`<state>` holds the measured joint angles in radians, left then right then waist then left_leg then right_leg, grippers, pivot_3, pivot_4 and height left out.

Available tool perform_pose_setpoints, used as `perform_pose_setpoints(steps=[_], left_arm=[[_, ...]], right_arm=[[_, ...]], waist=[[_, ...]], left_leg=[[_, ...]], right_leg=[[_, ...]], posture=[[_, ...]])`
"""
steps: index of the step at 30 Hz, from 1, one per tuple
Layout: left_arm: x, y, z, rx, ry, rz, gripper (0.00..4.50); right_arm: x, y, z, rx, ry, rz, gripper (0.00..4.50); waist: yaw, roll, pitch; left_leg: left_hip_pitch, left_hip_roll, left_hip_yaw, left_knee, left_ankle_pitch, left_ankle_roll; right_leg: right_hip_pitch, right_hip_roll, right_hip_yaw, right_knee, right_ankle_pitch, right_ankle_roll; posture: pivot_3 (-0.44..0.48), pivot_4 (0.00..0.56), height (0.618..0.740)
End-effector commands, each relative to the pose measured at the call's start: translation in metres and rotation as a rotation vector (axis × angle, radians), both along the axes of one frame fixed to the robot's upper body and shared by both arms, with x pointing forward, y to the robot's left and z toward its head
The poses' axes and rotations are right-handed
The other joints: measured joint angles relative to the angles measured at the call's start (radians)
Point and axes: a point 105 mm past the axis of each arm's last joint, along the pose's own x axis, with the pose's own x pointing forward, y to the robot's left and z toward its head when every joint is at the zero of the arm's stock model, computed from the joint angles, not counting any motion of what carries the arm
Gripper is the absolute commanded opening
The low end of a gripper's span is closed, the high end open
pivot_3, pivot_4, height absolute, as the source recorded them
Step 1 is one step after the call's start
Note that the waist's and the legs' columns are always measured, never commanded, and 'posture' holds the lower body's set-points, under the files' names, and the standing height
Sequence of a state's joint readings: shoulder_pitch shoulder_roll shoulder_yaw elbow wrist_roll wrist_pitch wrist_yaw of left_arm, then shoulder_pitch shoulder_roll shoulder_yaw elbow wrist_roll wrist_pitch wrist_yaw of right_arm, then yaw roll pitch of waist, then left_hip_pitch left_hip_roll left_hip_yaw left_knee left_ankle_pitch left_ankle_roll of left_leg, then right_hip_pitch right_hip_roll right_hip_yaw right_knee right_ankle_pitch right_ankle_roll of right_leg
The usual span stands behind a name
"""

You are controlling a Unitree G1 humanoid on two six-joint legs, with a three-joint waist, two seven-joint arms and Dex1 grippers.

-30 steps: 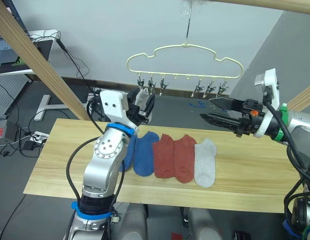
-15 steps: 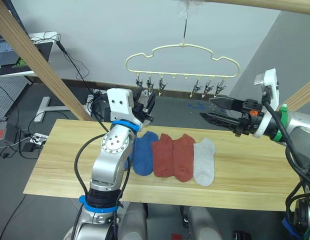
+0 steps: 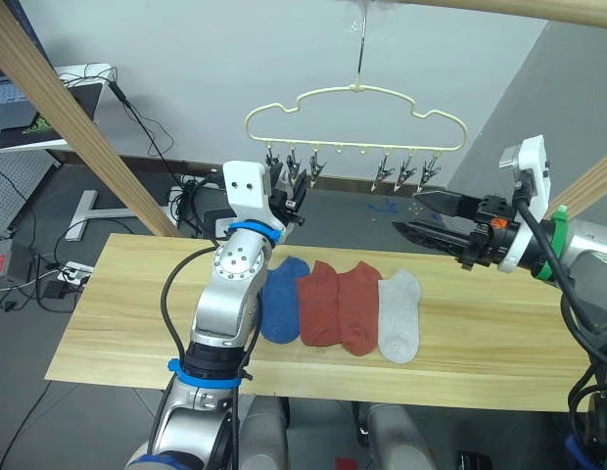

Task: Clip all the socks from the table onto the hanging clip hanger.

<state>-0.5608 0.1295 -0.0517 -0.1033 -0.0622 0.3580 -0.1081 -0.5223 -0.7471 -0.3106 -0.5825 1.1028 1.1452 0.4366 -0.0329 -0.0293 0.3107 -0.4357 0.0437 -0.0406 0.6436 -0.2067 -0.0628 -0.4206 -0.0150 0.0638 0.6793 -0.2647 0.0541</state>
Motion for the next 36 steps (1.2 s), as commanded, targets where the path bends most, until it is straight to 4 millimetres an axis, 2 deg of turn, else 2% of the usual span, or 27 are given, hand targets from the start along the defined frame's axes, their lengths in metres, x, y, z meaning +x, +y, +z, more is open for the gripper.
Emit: perform_pose_setpoints(steps=[1, 17, 36], left_arm=[[0.000, -0.002, 0.013, -0.002, -0.060, -0.004, 2.12], [0.011, -0.002, 0.028, -0.008, -0.100, 0.021, 2.12], [0.017, -0.004, 0.030, -0.024, -0.096, 0.013, 2.12]], right_arm=[[-0.007, 0.000, 0.008, -0.003, -0.045, 0.005, 3.58], [-0.008, -0.001, 0.006, -0.002, -0.031, -0.025, 3.58], [-0.009, -0.003, 0.004, -0.006, -0.017, -0.046, 3.58]], waist=[[0.000, 0.000, 0.000], [-0.003, 0.000, 0.000], [-0.015, 0.000, 0.000]], left_leg=[[0.000, 0.000, 0.000, 0.000, 0.000, 0.000], [0.000, 0.000, 0.000, 0.000, 0.000, 0.000], [0.000, 0.000, 0.000, 0.000, 0.000, 0.000]], right_leg=[[0.000, 0.000, 0.000, 0.000, 0.000, 0.000], [0.000, 0.000, 0.000, 0.000, -0.002, 0.003], [0.000, 0.000, 0.001, 0.000, -0.002, 0.004]], posture=[[-0.076, 0.294, 0.740], [-0.089, 0.299, 0.740], [-0.105, 0.304, 0.740]])
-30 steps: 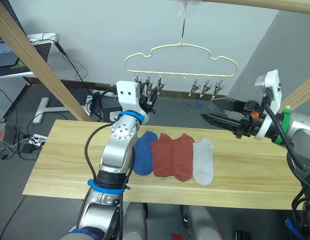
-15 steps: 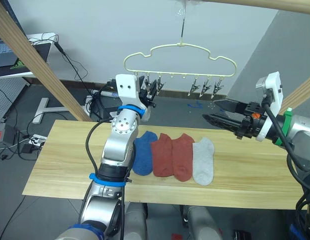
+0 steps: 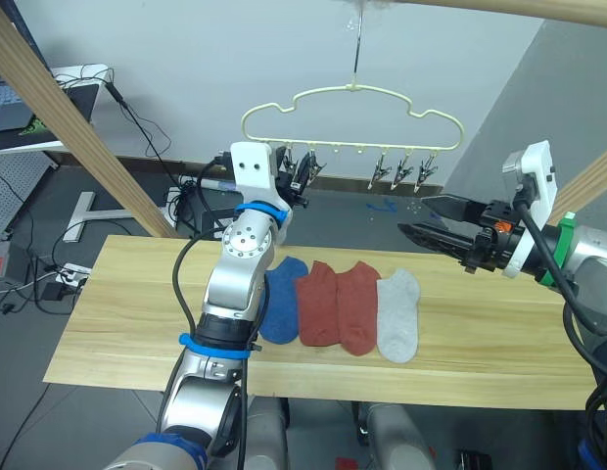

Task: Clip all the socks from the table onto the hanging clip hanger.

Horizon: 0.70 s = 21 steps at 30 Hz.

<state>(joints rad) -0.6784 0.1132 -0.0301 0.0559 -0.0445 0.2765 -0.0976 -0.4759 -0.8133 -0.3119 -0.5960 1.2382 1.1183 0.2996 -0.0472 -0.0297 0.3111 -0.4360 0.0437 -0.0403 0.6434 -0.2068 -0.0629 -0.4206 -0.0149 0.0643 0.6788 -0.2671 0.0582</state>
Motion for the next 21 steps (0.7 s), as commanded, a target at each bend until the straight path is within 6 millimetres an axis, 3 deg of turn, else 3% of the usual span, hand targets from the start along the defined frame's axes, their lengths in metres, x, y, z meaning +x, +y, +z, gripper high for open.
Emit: perform_pose_setpoints(steps=[1, 4, 7, 11, 17, 21], left_arm=[[-0.003, 0.000, 0.015, -0.017, -0.055, 0.000, 2.12], [-0.003, 0.000, 0.014, -0.016, -0.052, 0.001, 1.60], [-0.003, 0.000, 0.013, -0.016, -0.047, 0.002, 0.75], [-0.002, 0.002, 0.014, -0.017, -0.047, 0.005, 0.13], [-0.005, 0.008, 0.020, -0.040, -0.045, -0.009, 0.00], [-0.010, 0.007, 0.023, -0.100, 0.012, -0.114, 0.00]], right_arm=[[-0.006, 0.002, 0.007, -0.005, -0.048, 0.009, 3.58], [-0.006, 0.002, 0.007, -0.006, -0.047, 0.007, 3.58], [-0.005, 0.002, 0.007, -0.006, -0.047, 0.007, 3.58], [-0.005, 0.002, 0.006, -0.007, -0.046, 0.007, 3.58], [-0.003, 0.005, 0.006, -0.006, -0.042, 0.009, 3.58], [-0.001, 0.008, -0.003, -0.035, -0.008, 0.004, 3.58]], waist=[[-0.001, 0.000, 0.000], [-0.004, 0.000, 0.000], [-0.007, 0.000, 0.000], [-0.008, 0.000, 0.000], [-0.009, 0.000, 0.000], [-0.009, 0.000, 0.000]], left_leg=[[0.000, 0.000, 0.000, 0.000, 0.000, 0.000], [0.000, 0.000, 0.000, 0.000, 0.000, 0.000], [0.000, 0.000, 0.000, 0.000, 0.000, 0.000], [0.000, 0.000, 0.000, 0.000, 0.000, 0.000], [0.000, 0.000, 0.000, 0.000, 0.000, 0.000], [0.000, 0.000, 0.000, 0.000, 0.000, 0.000]], right_leg=[[0.000, 0.000, 0.000, 0.000, 0.000, 0.000], [0.000, 0.000, 0.000, 0.000, 0.000, 0.000], [0.000, 0.000, 0.000, 0.000, 0.000, 0.000], [0.000, 0.000, 0.000, 0.000, 0.000, 0.000], [0.000, 0.000, 0.000, 0.000, 0.000, 0.001], [0.000, 0.000, 0.000, 0.000, 0.000, 0.001]], posture=[[-0.105, 0.304, 0.740], [-0.103, 0.303, 0.740], [-0.103, 0.302, 0.740], [-0.103, 0.302, 0.740], [-0.096, 0.300, 0.740], [-0.094, 0.300, 0.740]])
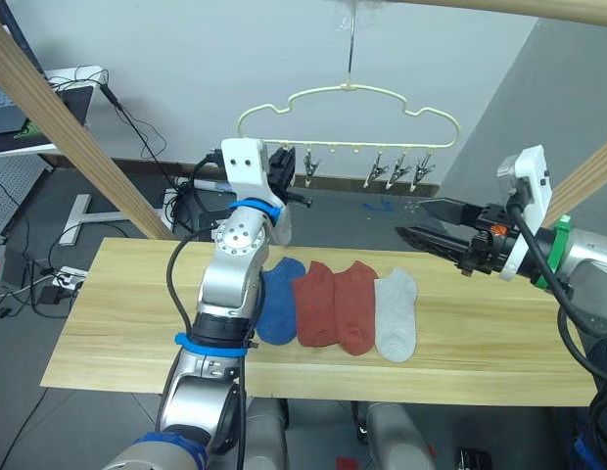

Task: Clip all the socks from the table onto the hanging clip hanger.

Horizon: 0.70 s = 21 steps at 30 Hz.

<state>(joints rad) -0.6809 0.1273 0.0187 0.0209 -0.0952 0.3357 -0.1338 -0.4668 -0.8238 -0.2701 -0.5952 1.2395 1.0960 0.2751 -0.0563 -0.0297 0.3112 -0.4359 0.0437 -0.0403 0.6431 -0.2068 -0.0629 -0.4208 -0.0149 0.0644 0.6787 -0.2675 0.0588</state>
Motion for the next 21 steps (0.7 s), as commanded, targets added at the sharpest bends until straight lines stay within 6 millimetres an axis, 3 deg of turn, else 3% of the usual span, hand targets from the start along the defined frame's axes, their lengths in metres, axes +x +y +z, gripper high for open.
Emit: perform_pose_setpoints(steps=[1, 9, 13, 21], left_arm=[[-0.011, -0.004, 0.021, -0.083, 0.004, -0.133, 0.00], [-0.017, -0.002, 0.035, -0.251, 0.168, -0.329, 0.00], [-0.018, -0.001, 0.038, -0.273, 0.238, -0.369, 0.00], [-0.023, -0.005, 0.039, -0.292, 0.348, -0.441, 0.00]], right_arm=[[-0.001, 0.006, -0.001, -0.035, -0.009, 0.002, 3.58], [0.033, -0.001, -0.054, -0.171, 0.145, -0.238, 3.58], [0.044, 0.002, -0.072, -0.187, 0.203, -0.309, 4.48], [0.068, -0.023, -0.127, -0.342, 0.332, -0.576, 4.48]], waist=[[0.000, 0.000, 0.000], [-0.001, 0.000, 0.000], [-0.001, 0.000, 0.001], [0.001, 0.000, 0.001]], left_leg=[[0.000, 0.000, 0.000, 0.000, 0.000, 0.000], [0.000, 0.000, 0.000, 0.000, 0.000, 0.000], [-0.001, 0.001, 0.000, 0.000, 0.000, 0.000], [-0.001, 0.001, 0.000, -0.001, 0.000, 0.000]], right_leg=[[0.000, 0.000, 0.000, 0.000, 0.000, 0.000], [-0.001, 0.000, 0.000, 0.000, 0.000, 0.000], [-0.002, 0.001, 0.000, 0.000, 0.000, 0.001], [-0.002, 0.001, 0.000, -0.001, -0.001, 0.001]], posture=[[-0.094, 0.302, 0.740], [-0.091, 0.307, 0.740], [-0.084, 0.308, 0.740], [-0.073, 0.307, 0.740]])
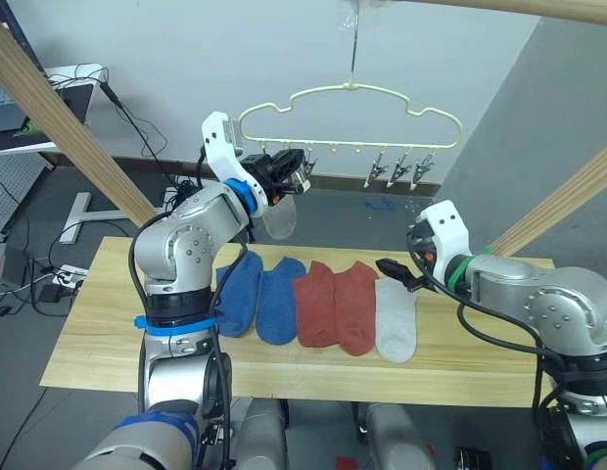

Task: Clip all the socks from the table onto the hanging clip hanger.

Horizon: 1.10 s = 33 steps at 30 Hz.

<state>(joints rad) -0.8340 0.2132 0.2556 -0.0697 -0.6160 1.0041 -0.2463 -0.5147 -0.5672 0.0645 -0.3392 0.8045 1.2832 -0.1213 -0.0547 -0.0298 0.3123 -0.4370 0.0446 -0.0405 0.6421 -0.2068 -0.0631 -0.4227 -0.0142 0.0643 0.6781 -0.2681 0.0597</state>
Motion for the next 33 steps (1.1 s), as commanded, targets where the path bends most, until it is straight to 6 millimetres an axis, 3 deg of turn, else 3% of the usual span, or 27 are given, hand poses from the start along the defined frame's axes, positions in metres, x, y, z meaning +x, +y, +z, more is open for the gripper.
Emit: perform_pose_setpoints(steps=[1, 10, 18, 33], left_arm=[[-0.009, -0.003, 0.022, -0.028, -0.034, -0.051, 0.00], [-0.010, -0.003, 0.022, -0.008, -0.015, -0.056, 0.00], [-0.011, -0.002, 0.019, 0.011, -0.010, -0.052, 0.00], [-0.011, 0.002, 0.017, -0.020, 0.055, -0.075, 0.00]], right_arm=[[0.006, -0.011, -0.013, -0.053, 0.009, -0.088, 4.48], [0.013, -0.004, -0.048, -0.051, 0.096, -0.234, 4.48], [0.021, -0.013, -0.059, -0.083, 0.095, -0.319, 4.48], [0.017, -0.003, -0.086, 0.003, 0.228, -0.371, 4.48]], waist=[[-0.002, 0.000, 0.000], [-0.003, 0.000, 0.000], [-0.002, 0.000, 0.000], [-0.003, 0.000, 0.000]], left_leg=[[0.000, 0.000, 0.000, 0.000, 0.000, 0.000], [0.000, 0.000, 0.000, -0.002, 0.000, 0.000], [0.000, 0.000, 0.001, -0.002, 0.000, 0.000], [0.000, 0.000, 0.000, -0.003, 0.000, 0.000]], right_leg=[[0.000, 0.000, 0.000, 0.000, 0.000, 0.000], [-0.001, 0.000, 0.000, 0.000, 0.000, -0.001], [-0.001, 0.000, 0.000, 0.000, 0.000, 0.000], [-0.002, 0.000, 0.000, 0.000, 0.000, 0.000]], posture=[[-0.073, 0.307, 0.740], [-0.058, 0.315, 0.740], [-0.045, 0.316, 0.740], [-0.034, 0.325, 0.740]])
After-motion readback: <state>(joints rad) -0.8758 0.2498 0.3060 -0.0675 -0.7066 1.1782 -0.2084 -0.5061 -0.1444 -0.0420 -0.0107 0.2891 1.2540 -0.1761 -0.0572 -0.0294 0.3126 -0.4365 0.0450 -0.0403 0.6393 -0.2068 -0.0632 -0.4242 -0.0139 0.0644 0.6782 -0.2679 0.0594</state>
